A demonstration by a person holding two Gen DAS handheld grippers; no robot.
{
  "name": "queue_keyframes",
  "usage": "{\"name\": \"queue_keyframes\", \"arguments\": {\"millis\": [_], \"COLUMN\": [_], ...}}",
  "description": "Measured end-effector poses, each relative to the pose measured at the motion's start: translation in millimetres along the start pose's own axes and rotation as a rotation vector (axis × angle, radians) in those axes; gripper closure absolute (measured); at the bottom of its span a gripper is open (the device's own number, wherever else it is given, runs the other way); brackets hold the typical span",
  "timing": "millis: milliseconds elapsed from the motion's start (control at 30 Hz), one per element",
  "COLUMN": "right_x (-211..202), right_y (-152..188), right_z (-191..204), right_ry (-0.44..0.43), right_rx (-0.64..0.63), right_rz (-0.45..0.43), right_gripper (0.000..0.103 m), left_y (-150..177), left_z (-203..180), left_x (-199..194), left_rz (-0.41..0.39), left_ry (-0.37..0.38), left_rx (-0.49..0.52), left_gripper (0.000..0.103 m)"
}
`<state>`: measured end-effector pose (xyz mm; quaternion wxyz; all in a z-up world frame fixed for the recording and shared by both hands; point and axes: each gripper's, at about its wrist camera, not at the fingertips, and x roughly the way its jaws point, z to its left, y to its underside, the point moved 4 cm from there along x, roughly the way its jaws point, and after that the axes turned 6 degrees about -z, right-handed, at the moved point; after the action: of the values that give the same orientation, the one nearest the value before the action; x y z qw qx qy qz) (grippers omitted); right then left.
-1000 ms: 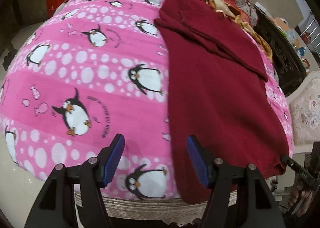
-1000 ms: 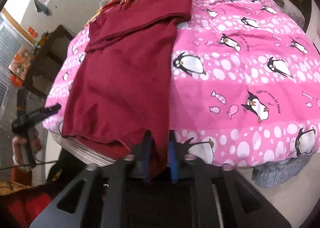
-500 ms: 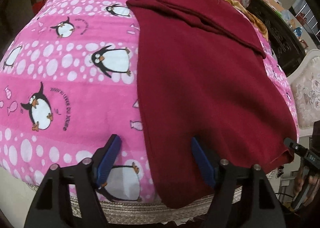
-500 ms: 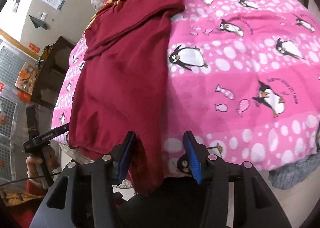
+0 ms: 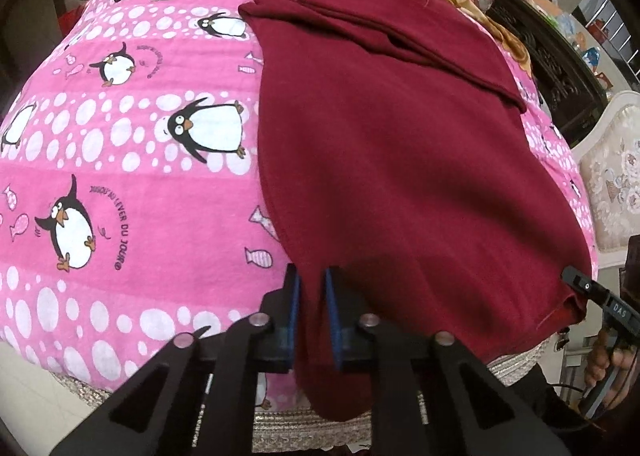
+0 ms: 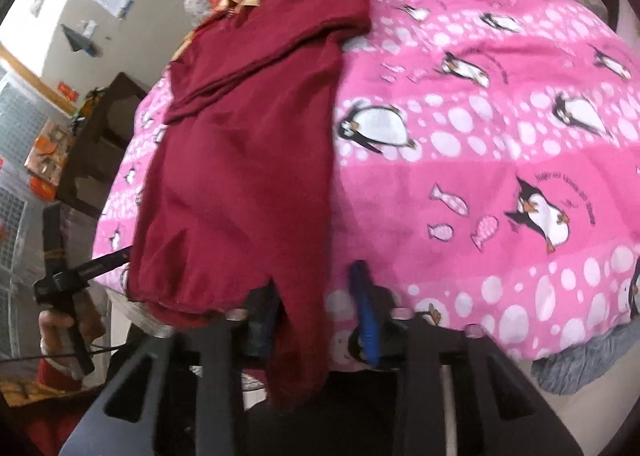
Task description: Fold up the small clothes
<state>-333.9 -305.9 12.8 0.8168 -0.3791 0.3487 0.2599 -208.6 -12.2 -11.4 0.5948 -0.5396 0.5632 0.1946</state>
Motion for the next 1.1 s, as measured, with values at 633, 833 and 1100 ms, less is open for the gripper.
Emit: {"name": "queue_keyframes", "arguments": {"millis": [633, 833, 1100], "right_x": [-9, 3, 5], "right_y": [6, 19, 20], "right_z": [29, 6, 17], "right_ry": [-0.103, -0.149, -0.187], "right_rx": [-0.06, 0.095, 0.056], "right_rz": [0.06, 0.09, 0.097], "right_gripper": [0.085, 0.078, 0.057], "left_y": [6, 11, 11], "left_z": [51, 51, 44], "left_x": [-40, -29, -23], "left_rz": [-0.037, -0.01, -0.008], "left_ry": [-0.026, -0.05, -0.043], "left_rx": [-0.024, -0.045, -0.068], "left_gripper": [0.096, 0.085, 0.037]}}
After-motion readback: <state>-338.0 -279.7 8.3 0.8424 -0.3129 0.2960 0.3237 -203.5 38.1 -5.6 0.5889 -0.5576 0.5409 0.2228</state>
